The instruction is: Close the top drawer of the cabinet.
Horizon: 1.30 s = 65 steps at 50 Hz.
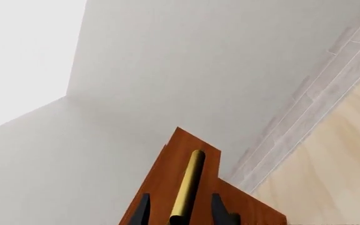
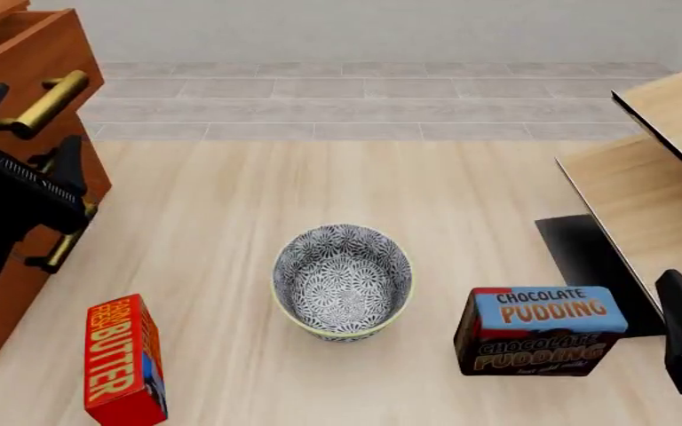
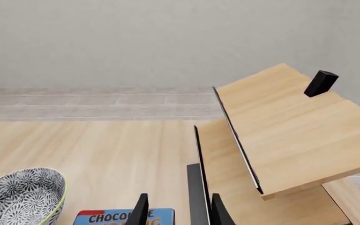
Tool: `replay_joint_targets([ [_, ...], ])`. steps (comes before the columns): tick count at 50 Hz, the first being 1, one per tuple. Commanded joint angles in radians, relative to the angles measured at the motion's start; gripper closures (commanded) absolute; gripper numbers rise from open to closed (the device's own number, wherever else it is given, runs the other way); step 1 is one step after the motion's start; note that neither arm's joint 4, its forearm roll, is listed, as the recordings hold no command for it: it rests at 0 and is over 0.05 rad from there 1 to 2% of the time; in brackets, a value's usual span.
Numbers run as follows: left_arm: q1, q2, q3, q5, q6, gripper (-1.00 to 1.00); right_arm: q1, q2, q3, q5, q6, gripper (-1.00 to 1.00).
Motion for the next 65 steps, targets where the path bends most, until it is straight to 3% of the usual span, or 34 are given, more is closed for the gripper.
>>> replay_joint_targets([
  [1,0.034,0.011,-0.016,-0.008,-0.001,-1.0,0.003,0.0,0.0,0.001,-0.002,-1.0],
  [65,0.112,0.046,-0.056,-0.008,0.019,-1.0,0.008,0.0,0.0,0.003,-0.004,-1.0],
])
